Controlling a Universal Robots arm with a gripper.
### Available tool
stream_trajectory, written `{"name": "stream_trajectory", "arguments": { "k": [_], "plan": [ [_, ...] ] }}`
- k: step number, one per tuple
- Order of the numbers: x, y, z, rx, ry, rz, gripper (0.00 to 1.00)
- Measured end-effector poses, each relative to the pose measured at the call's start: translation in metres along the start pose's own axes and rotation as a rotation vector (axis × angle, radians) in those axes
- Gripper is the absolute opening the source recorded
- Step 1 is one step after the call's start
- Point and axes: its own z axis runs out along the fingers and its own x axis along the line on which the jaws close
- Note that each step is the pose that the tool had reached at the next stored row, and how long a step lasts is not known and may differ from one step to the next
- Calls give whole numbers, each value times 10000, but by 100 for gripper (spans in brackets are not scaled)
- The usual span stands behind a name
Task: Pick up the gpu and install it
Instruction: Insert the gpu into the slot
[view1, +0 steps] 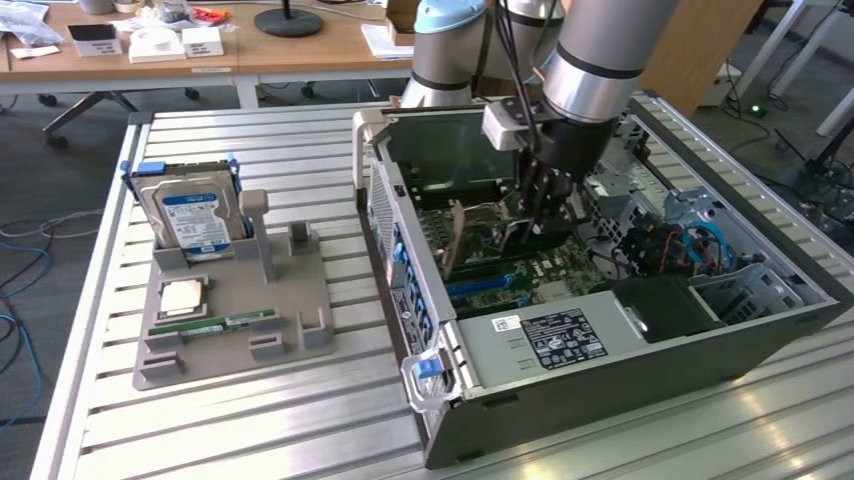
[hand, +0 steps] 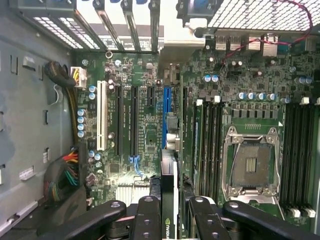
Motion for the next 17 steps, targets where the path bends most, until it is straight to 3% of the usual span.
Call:
{"name": "stream_trajectory", "arguments": {
  "k": [17],
  "plan": [
    [2, 74, 57, -1, 1, -2, 27]
  ]
}}
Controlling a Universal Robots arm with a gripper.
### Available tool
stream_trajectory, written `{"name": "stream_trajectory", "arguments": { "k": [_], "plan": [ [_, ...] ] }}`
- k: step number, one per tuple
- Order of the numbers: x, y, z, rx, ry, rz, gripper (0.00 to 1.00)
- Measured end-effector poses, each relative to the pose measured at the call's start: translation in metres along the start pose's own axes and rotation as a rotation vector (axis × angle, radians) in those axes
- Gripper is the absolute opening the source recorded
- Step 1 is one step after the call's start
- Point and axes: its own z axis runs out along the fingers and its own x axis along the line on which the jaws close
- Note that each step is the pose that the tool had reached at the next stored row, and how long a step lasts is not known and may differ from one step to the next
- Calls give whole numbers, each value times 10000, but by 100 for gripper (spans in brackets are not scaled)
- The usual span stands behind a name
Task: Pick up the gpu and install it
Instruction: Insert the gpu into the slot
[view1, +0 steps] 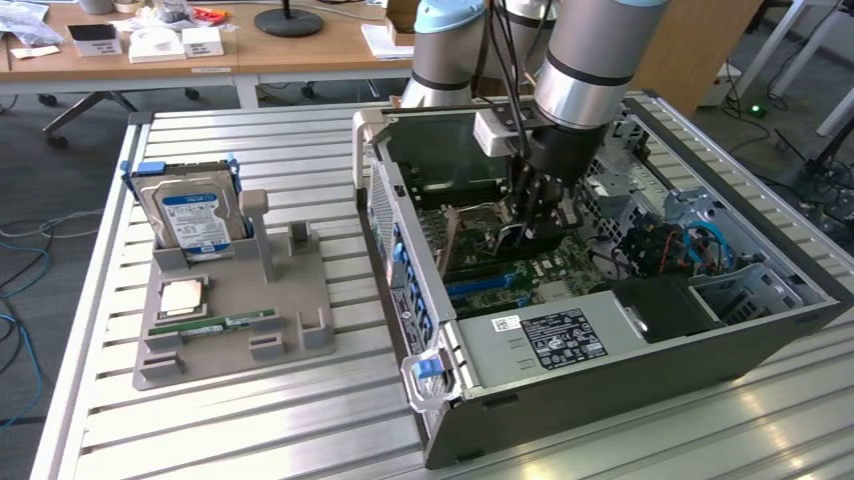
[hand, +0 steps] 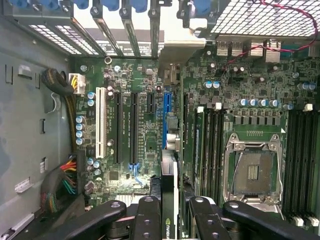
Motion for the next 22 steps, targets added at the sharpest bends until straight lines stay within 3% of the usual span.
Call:
{"name": "stream_trajectory", "arguments": {
  "k": [22],
  "plan": [
    [2, 60, 90, 2, -3, 1, 27]
  ]
}}
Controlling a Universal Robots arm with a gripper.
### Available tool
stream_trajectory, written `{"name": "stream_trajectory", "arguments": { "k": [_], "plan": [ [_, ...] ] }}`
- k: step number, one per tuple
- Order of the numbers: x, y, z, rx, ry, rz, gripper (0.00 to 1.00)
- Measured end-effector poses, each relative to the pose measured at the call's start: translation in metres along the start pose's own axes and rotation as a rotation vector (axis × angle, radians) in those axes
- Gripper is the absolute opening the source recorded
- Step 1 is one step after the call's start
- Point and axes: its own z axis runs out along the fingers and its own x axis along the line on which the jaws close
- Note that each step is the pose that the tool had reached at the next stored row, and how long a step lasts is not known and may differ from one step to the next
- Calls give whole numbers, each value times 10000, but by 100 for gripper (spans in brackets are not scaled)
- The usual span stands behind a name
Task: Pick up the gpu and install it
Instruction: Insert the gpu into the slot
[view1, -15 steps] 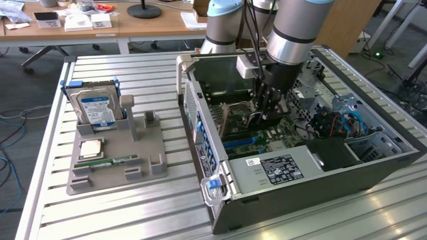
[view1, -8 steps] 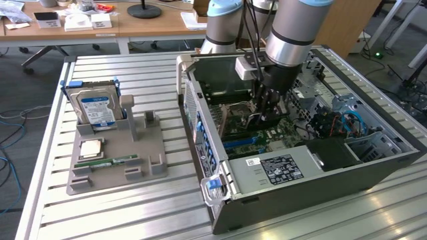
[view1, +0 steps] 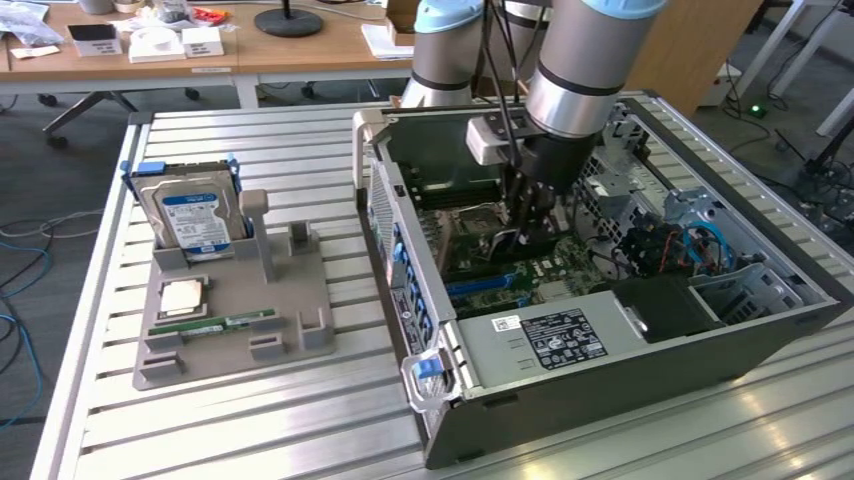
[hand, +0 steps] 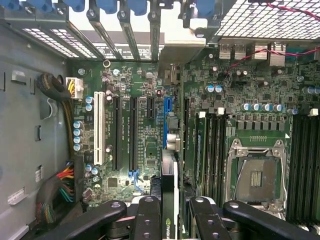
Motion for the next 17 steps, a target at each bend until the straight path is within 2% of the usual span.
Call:
{"name": "stream_trajectory", "arguments": {
  "k": [17],
  "plan": [
    [2, 58, 90, 0, 1, 0, 27]
  ]
}}
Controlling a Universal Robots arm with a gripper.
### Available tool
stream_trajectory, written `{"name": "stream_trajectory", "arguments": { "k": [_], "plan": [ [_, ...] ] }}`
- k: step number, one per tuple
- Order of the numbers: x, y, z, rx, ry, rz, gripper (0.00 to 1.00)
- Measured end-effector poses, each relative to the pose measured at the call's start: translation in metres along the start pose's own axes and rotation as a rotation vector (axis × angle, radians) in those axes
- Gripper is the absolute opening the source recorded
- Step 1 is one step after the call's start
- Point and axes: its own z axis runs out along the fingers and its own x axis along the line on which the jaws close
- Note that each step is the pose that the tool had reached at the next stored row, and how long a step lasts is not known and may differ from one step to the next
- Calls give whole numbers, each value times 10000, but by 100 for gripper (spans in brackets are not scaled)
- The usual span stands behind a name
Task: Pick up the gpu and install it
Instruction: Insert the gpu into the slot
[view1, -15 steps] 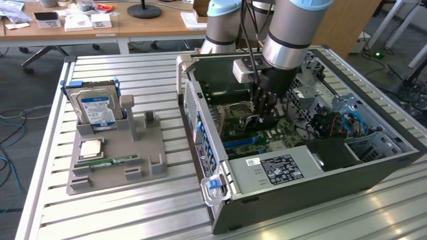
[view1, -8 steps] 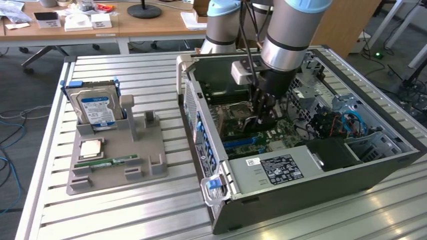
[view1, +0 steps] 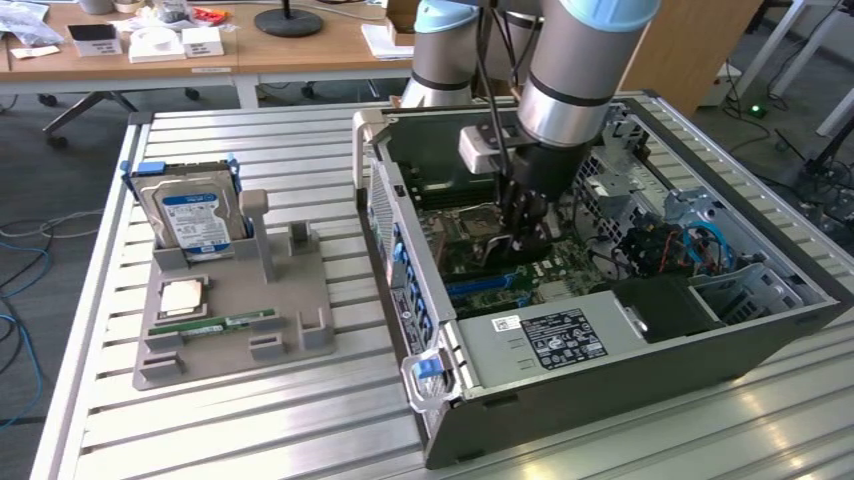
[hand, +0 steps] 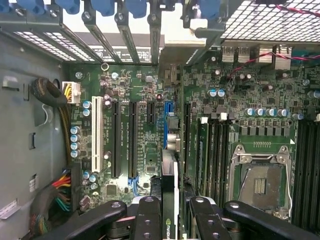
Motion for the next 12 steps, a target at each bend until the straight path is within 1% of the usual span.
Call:
{"name": "stream_trajectory", "arguments": {
  "k": [12],
  "plan": [
    [0, 50, 20, 1, -1, 1, 27]
  ]
}}
